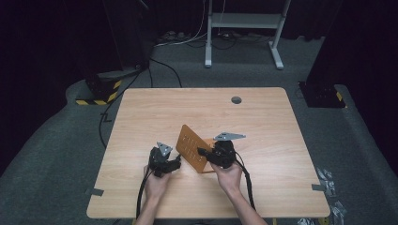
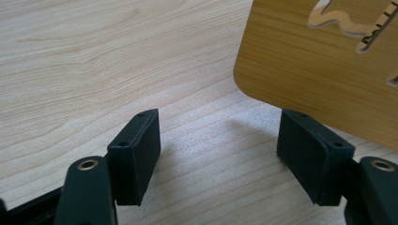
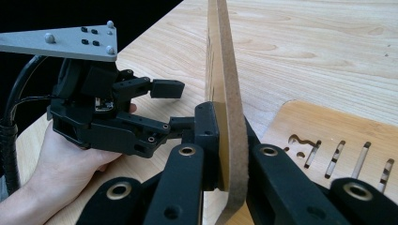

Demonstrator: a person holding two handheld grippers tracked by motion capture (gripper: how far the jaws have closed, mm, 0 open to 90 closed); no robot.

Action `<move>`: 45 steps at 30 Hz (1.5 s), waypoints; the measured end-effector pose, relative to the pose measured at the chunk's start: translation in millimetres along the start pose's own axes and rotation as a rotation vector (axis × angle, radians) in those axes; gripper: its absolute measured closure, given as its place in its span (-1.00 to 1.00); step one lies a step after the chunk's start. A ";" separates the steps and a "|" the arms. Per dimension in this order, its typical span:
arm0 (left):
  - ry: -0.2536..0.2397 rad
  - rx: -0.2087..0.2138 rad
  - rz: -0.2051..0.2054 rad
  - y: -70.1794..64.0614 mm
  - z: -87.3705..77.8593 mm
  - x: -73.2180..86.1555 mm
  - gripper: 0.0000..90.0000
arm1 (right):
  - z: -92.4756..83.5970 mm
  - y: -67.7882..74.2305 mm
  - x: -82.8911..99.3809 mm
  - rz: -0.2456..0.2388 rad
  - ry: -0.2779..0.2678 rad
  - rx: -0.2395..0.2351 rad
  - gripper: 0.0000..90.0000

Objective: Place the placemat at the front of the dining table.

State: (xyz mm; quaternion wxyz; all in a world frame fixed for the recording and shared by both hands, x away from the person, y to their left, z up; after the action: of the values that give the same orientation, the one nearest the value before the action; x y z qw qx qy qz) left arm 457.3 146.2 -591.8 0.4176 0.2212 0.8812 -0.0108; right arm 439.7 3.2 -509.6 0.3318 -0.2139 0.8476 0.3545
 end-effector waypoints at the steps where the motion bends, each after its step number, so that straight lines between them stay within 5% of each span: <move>1: -0.002 0.003 -0.005 -0.3 0.2 -0.2 -0.31 | -1.0 0.7 -0.3 -0.001 0.002 0.000 0.92; 16: -0.003 0.027 -0.039 -1.4 1.4 -0.4 -0.31 | -16.4 -6.1 -7.2 -0.033 -0.004 0.031 0.92; 45: 0.001 0.044 -0.034 -1.5 2.1 -0.4 -0.35 | -50.4 -26.6 -25.6 -0.077 -0.036 0.114 0.92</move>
State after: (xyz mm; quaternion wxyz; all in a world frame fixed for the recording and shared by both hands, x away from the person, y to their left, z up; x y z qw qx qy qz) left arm 458.4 144.3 -593.2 0.4120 0.2151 0.8846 -0.0373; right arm 452.5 -48.4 -476.9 0.3718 -0.2208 0.8515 0.2965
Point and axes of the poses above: each handheld gripper's, and its own axes: z roughly forward along the jaws, x roughly out of its underside, y roughly to its left, the point moved 10 cm from there along z, roughly forward along the jaws, and after that the axes turned 9 degrees about z, right-handed, at the moved point
